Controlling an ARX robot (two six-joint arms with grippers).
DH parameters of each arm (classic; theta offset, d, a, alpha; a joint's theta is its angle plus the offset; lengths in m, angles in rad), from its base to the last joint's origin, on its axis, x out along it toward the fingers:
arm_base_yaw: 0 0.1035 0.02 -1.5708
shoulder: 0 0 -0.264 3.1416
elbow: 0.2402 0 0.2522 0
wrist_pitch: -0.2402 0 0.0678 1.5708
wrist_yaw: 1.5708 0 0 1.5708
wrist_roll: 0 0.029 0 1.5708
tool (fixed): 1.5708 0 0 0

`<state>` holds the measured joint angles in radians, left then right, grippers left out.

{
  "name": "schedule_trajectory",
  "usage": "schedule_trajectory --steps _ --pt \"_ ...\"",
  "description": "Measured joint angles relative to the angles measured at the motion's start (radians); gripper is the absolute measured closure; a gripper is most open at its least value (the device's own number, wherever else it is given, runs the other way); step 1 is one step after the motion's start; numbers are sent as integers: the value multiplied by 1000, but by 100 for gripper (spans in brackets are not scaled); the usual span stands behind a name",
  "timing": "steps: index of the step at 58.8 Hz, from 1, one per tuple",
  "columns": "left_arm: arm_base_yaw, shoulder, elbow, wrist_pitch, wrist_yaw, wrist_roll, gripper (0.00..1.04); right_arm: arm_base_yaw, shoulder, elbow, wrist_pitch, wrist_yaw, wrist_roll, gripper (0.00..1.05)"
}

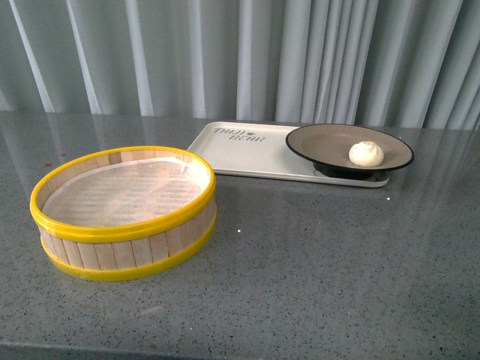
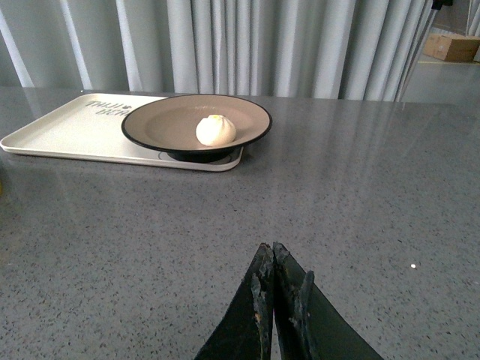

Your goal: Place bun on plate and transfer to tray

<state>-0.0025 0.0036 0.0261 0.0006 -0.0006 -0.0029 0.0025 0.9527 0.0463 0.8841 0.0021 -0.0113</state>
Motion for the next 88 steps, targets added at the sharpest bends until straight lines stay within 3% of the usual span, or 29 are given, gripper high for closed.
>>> schedule_trajectory --steps 53,85,88 --pt "0 0 0 0 0 0 7 -1 -609 -41 -539 0 0 103" --pt "0 0 0 0 0 0 7 -1 -773 -41 -702 0 0 103" --pt "0 0 0 0 0 0 7 -1 -834 -40 -780 0 0 103"
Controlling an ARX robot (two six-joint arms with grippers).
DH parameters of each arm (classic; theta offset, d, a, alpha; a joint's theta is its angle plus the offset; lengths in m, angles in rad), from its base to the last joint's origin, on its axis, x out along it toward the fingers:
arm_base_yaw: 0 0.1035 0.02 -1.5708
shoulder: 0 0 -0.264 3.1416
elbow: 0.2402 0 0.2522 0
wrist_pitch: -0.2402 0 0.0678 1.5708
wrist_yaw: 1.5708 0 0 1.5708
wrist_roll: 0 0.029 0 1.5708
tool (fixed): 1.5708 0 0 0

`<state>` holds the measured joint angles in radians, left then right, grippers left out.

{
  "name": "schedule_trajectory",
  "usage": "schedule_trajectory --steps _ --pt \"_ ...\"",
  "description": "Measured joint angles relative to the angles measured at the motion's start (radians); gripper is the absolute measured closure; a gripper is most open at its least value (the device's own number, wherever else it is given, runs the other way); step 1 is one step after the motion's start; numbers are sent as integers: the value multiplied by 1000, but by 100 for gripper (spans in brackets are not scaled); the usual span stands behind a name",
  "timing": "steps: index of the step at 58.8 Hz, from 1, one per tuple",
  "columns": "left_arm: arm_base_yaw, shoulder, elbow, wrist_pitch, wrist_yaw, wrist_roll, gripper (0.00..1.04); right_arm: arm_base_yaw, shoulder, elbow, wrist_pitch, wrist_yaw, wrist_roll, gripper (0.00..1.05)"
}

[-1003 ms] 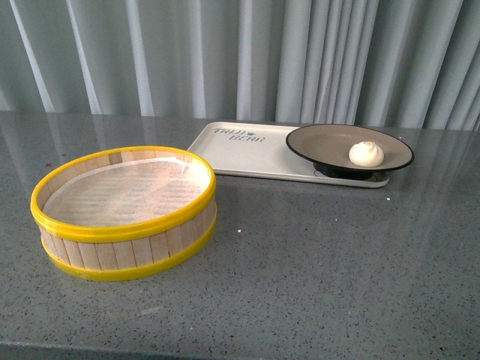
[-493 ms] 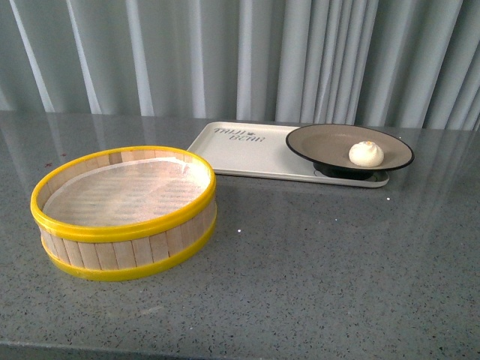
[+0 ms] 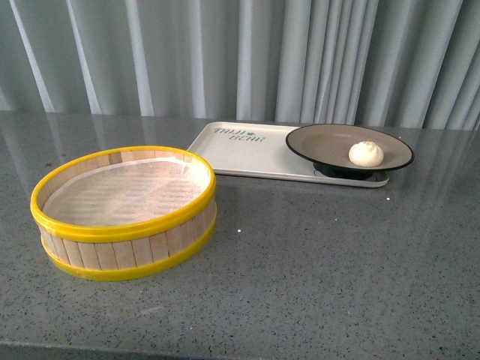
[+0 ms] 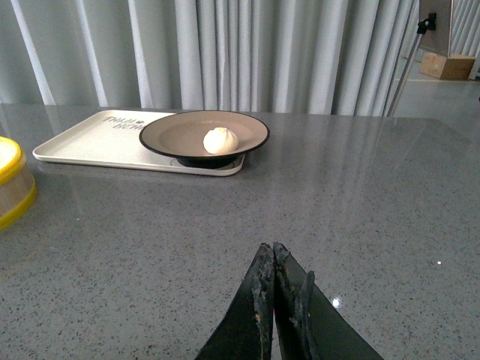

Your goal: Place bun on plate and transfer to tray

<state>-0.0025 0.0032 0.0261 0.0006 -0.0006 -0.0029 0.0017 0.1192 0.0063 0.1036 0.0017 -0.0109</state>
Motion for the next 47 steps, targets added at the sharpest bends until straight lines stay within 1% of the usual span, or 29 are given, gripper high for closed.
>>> schedule_trajectory --steps 3,4,15,17,22,25,27,31,35,37,38,46,47 --pt "0 0 0 0 0 0 7 0 -66 0 -85 -3 0 103" --pt "0 0 0 0 0 0 7 0 -75 0 -92 -3 0 103" --pt "0 0 0 0 0 0 7 0 -114 0 -103 -2 0 103" --pt "0 0 0 0 0 0 7 0 -115 0 -103 -2 0 99" --pt "0 0 0 0 0 0 7 0 -115 0 -103 -3 0 84" --pt "0 0 0 0 0 0 7 0 -115 0 -103 -3 0 76" --pt "0 0 0 0 0 0 7 0 -115 0 -103 -2 0 69" --pt "0 0 0 0 0 0 7 0 -115 0 -103 -2 0 59" --pt "0 0 0 0 0 0 7 0 -115 0 -103 -2 0 41" --pt "0 0 0 0 0 0 7 0 -115 0 -103 -2 0 34" --pt "0 0 0 0 0 0 7 0 -115 0 -103 -2 0 32" --pt "0 0 0 0 0 0 7 0 -115 0 -103 -2 0 8" --pt "0 0 0 0 0 0 7 0 -115 0 -103 -2 0 7"
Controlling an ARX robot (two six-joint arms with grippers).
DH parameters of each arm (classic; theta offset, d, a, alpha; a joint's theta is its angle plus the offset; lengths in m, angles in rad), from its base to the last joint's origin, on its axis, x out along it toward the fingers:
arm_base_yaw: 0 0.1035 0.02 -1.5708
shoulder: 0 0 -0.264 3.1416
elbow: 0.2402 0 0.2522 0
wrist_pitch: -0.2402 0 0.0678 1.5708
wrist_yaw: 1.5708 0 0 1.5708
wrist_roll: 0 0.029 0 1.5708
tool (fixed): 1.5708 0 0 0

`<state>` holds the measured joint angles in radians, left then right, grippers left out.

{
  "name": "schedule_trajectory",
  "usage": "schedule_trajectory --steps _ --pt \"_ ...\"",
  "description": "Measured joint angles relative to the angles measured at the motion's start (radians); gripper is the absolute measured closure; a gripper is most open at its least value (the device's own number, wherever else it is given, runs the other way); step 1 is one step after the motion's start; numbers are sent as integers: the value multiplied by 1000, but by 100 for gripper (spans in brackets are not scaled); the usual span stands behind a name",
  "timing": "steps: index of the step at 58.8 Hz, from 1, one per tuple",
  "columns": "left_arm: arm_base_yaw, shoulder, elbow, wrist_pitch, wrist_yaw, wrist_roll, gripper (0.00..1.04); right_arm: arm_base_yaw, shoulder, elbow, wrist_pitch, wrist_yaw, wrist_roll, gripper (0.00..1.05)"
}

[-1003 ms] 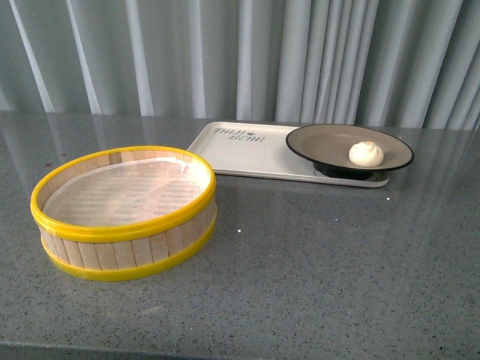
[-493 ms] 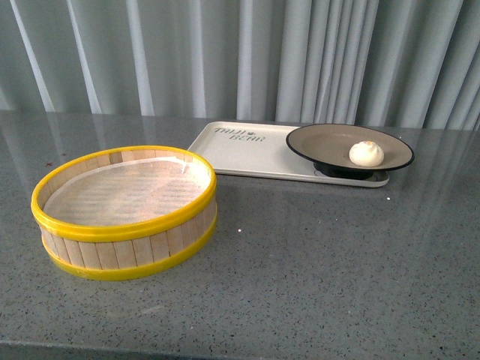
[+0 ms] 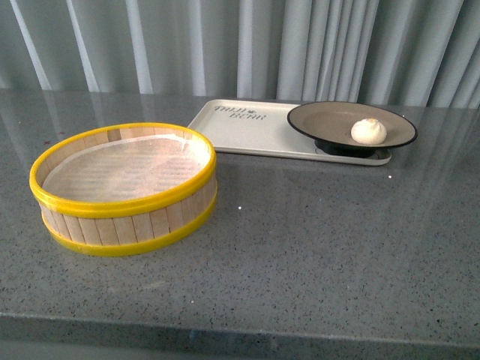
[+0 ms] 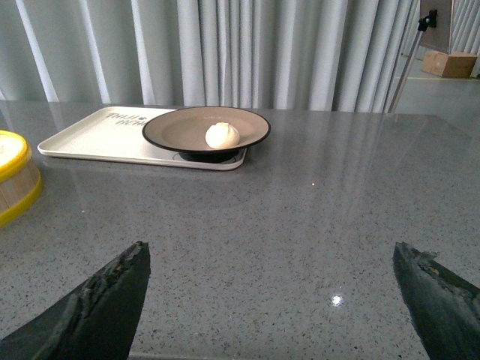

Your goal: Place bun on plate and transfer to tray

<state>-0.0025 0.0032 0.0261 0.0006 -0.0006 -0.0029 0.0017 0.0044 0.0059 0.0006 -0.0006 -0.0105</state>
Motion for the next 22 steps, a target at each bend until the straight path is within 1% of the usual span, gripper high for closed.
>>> schedule_trajectory --steps 5,22 --pt "0 0 0 0 0 0 7 0 0 0 0 0 0 9" --pt "0 0 0 0 0 0 7 0 0 0 0 0 0 8"
